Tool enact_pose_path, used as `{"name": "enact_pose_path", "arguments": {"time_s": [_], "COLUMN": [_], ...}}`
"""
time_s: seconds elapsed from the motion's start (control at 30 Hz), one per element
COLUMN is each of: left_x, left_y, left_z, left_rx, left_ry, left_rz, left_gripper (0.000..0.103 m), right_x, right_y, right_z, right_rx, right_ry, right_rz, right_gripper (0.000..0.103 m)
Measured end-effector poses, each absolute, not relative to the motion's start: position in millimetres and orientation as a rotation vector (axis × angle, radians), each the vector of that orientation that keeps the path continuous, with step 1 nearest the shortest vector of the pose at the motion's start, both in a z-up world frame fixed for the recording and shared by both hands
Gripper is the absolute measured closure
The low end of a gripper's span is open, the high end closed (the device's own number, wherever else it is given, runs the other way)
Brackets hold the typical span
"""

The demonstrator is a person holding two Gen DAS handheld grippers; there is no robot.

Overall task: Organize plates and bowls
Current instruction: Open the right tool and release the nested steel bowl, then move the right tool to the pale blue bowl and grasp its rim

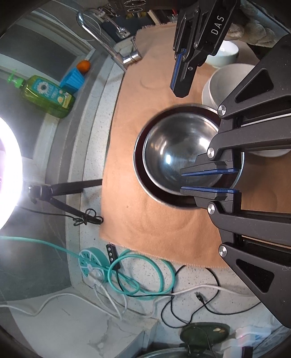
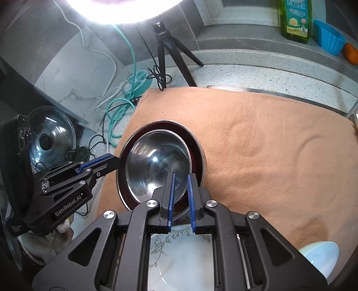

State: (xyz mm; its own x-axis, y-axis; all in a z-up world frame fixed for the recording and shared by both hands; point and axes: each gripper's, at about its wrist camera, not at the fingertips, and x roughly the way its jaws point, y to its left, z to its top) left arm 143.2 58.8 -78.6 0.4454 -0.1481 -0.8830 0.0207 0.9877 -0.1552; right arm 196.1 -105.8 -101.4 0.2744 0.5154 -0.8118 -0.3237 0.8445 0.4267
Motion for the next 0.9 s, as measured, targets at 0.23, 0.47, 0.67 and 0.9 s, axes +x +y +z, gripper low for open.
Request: {"name": "enact_pose_path", "arguments": {"time_s": [0.23,0.47,0.67,0.9], "left_x": [120.9,100.1,86.8,83.1], "left_y": [33.8,-3.0,-42.2,-86.2], "left_z": [-66.1,-65.6,-77.9,-95.1], "left_rx": [-0.142,-0.151,-0.130,-0.125], "left_ry": [1.076,1.073,1.105,1.166], "left_rz": [-0.189,-0.270,-0.348,-0.438], "left_gripper": [0.095,0.095,0.095,0.095], "right_x": [165.5,134.5,108.0,82.1], "right_y": [-143.2,-203.1,-257.9,-314.4], "right_z": [-73.9,-60.1,-68.1,-92.2], "right_rx": [0.219,0.257,0.293,0.329], "right_ry": [1.087,1.017,0.989,1.007], "right_rz": [0.578,0.494,0.365,0.220], "right_gripper": [0.059,0.057,0.056,0.056]}}
